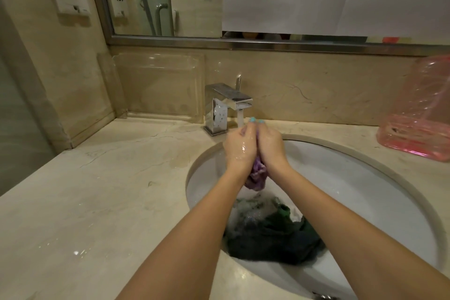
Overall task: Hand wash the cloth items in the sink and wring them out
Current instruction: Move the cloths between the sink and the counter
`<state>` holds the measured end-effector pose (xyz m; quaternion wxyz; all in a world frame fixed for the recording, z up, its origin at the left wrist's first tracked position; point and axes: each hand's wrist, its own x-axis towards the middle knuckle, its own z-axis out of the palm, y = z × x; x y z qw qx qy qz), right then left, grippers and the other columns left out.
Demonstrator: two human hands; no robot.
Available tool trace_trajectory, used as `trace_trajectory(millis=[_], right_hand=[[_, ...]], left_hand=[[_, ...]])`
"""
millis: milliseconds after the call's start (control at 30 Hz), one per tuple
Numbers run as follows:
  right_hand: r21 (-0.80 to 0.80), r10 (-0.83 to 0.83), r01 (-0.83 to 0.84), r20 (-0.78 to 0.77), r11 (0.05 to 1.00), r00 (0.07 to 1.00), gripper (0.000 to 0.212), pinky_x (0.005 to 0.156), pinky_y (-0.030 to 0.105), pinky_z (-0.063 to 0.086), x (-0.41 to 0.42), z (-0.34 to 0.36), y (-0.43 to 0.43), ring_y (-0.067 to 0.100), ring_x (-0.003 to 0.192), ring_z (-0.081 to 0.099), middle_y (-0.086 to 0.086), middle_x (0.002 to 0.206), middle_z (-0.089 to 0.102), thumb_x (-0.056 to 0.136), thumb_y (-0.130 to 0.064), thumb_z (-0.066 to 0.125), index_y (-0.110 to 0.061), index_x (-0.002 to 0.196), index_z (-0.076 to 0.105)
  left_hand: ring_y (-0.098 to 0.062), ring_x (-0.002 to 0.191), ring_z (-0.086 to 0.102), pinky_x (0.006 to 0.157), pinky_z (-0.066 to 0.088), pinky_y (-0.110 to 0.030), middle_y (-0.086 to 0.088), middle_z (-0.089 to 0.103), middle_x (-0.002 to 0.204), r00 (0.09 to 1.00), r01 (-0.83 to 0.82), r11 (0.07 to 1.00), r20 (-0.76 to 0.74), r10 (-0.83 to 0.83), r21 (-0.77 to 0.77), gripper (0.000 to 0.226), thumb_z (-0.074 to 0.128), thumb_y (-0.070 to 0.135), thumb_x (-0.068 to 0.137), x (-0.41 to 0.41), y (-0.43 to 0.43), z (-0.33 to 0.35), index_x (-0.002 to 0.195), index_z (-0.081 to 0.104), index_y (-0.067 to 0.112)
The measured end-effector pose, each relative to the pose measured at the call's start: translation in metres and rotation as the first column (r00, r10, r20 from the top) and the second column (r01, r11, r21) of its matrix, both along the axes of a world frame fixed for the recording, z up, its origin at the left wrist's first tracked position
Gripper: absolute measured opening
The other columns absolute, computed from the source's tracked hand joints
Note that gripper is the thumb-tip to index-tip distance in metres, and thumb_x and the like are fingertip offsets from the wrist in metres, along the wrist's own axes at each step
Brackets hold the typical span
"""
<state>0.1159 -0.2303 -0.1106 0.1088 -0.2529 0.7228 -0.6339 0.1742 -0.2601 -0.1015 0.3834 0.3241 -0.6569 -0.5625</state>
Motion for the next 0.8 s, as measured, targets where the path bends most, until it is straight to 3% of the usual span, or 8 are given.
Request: trace_trajectory(millis=[100,167,233,333,467,600,733,800], right_hand=[[-0.004,0.106,-0.110,-0.224,0.994,0.969,0.042,0.059,0.033,0.044,0.030,0.004,-0.001,0.023,0.062,0.053,0.009,0.065,0.060,0.097,-0.031,0.050,0.001,0.075,0.063],[0.036,0.178,-0.175,-0.275,0.984,0.945,0.040,0.054,0.028,0.037,0.040,0.002,-0.006,0.015,0.056,0.044,0.004,0.058,0.049,0.096,-0.030,0.053,-0.003,0.067,0.056],[0.049,0.186,-0.180,-0.232,0.982,0.955,0.039,0.053,0.026,0.033,0.036,0.003,-0.012,0.013,0.054,0.039,0.000,0.055,0.043,0.097,-0.027,0.052,-0.012,0.061,0.049],[-0.045,0.047,-0.050,-0.063,0.998,0.997,0.039,0.060,0.032,0.037,0.009,0.010,-0.016,0.016,0.057,0.045,0.000,0.057,0.050,0.096,-0.017,0.049,-0.015,0.057,0.051],[-0.011,-0.017,0.018,0.076,1.000,0.997,0.034,0.068,0.032,0.047,-0.014,-0.006,-0.017,0.022,0.076,0.061,0.008,0.078,0.065,0.100,-0.025,0.043,-0.007,0.082,0.065],[0.050,0.088,-0.094,0.111,0.994,0.990,0.041,0.073,0.031,0.054,0.003,-0.014,-0.015,0.022,0.083,0.067,0.008,0.085,0.070,0.102,-0.033,0.037,-0.013,0.086,0.068],[0.053,0.226,-0.220,-0.193,0.974,0.955,0.040,0.059,0.023,0.046,0.033,-0.004,-0.011,0.016,0.066,0.062,0.004,0.068,0.065,0.098,-0.037,0.050,-0.011,0.071,0.064],[-0.024,0.199,-0.207,-0.191,0.978,0.961,0.037,0.055,0.021,0.044,0.033,-0.002,-0.011,0.011,0.060,0.057,0.000,0.062,0.061,0.097,-0.031,0.053,-0.015,0.065,0.061]], left_hand=[[-0.025,0.070,0.056,0.066,0.045,-0.032,-0.003,0.058,0.070,1.000,0.028,0.982,0.008,-0.030,0.189,0.035,0.044,0.027,0.102,0.010,-0.027,-0.005,0.073,0.058,0.015],[-0.019,0.069,0.054,0.069,0.048,-0.032,-0.001,0.055,0.076,0.995,0.099,0.950,-0.047,-0.089,0.297,0.024,0.040,0.023,0.104,0.020,-0.034,-0.010,0.090,0.057,0.012],[-0.017,0.067,0.054,0.066,0.048,-0.030,-0.003,0.057,0.076,0.998,0.051,0.956,-0.050,-0.038,0.290,0.024,0.040,0.024,0.104,0.021,-0.032,-0.009,0.100,0.060,0.011],[-0.023,0.076,0.064,0.073,0.053,-0.036,-0.008,0.068,0.080,0.999,0.002,0.975,-0.038,0.007,0.220,0.038,0.042,0.032,0.103,0.007,-0.019,-0.001,0.079,0.066,0.015],[-0.031,0.084,0.066,0.087,0.052,-0.045,-0.017,0.068,0.081,0.999,0.045,0.997,0.013,-0.045,0.056,0.045,0.046,0.039,0.100,-0.001,-0.006,-0.001,0.065,0.060,0.015],[-0.025,0.074,0.060,0.079,0.052,-0.039,-0.011,0.063,0.074,0.999,-0.007,0.998,-0.036,0.009,0.057,0.043,0.046,0.036,0.101,0.003,-0.018,-0.007,0.067,0.057,0.013],[-0.023,0.069,0.057,0.055,0.044,-0.027,-0.005,0.059,0.067,0.989,-0.097,0.957,-0.078,0.122,0.273,0.038,0.043,0.022,0.103,0.013,-0.040,-0.011,0.070,0.059,0.012],[-0.023,0.069,0.058,0.055,0.043,-0.027,-0.005,0.061,0.067,0.992,-0.092,0.961,-0.057,0.111,0.261,0.037,0.044,0.025,0.102,0.011,-0.038,-0.010,0.072,0.061,0.011]])
